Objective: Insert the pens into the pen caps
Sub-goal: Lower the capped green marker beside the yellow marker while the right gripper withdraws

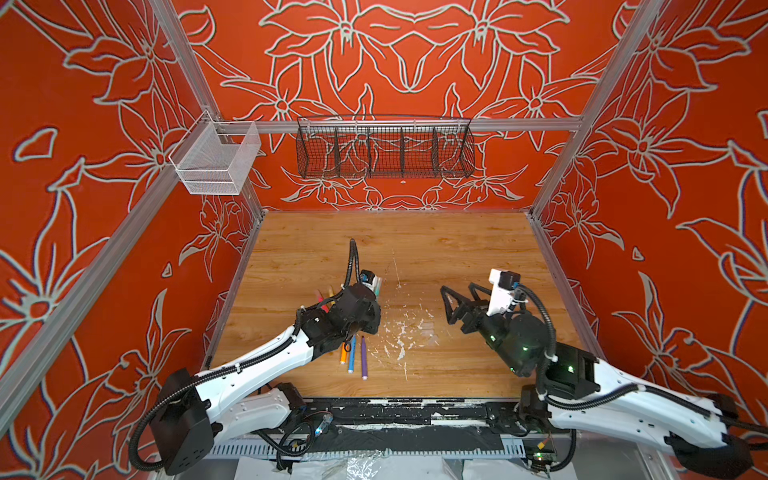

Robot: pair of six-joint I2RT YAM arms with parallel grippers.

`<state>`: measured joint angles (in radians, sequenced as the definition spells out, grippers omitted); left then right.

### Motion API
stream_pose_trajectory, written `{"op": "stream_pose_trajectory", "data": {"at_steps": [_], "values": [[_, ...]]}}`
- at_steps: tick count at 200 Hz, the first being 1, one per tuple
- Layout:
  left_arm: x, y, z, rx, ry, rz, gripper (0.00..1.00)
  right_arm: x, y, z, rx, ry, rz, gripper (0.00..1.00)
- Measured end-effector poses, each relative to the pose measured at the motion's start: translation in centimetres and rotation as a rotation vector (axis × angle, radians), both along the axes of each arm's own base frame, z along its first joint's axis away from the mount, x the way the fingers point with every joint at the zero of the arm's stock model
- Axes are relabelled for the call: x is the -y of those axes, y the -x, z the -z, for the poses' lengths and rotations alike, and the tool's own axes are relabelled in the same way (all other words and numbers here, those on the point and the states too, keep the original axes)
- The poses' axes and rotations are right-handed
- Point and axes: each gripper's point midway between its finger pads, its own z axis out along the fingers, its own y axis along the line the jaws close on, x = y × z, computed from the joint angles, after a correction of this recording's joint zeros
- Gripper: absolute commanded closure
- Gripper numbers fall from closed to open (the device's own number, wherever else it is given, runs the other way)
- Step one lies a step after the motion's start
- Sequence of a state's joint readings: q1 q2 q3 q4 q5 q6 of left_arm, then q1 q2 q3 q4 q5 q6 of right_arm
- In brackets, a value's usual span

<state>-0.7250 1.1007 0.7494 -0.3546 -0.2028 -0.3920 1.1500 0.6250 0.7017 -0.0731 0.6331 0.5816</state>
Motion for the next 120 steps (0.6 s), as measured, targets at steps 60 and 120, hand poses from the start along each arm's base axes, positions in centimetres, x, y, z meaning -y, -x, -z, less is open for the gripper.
{"op": "stream_pose_trajectory", "data": {"at_steps": [60, 120], "values": [[-6.5, -2.7, 6.4, -0.211, -0.066, -0.294, 1.00, -0.6, 3.8, -4.8, 0.126, -0.154, -0.250, 0.03], [-7.0, -4.7, 9.4, -0.304, -0.122, -0.351, 1.00, -2.6, 4.8, -6.1, 0.209, -0.183, -0.354, 0.02]]}}
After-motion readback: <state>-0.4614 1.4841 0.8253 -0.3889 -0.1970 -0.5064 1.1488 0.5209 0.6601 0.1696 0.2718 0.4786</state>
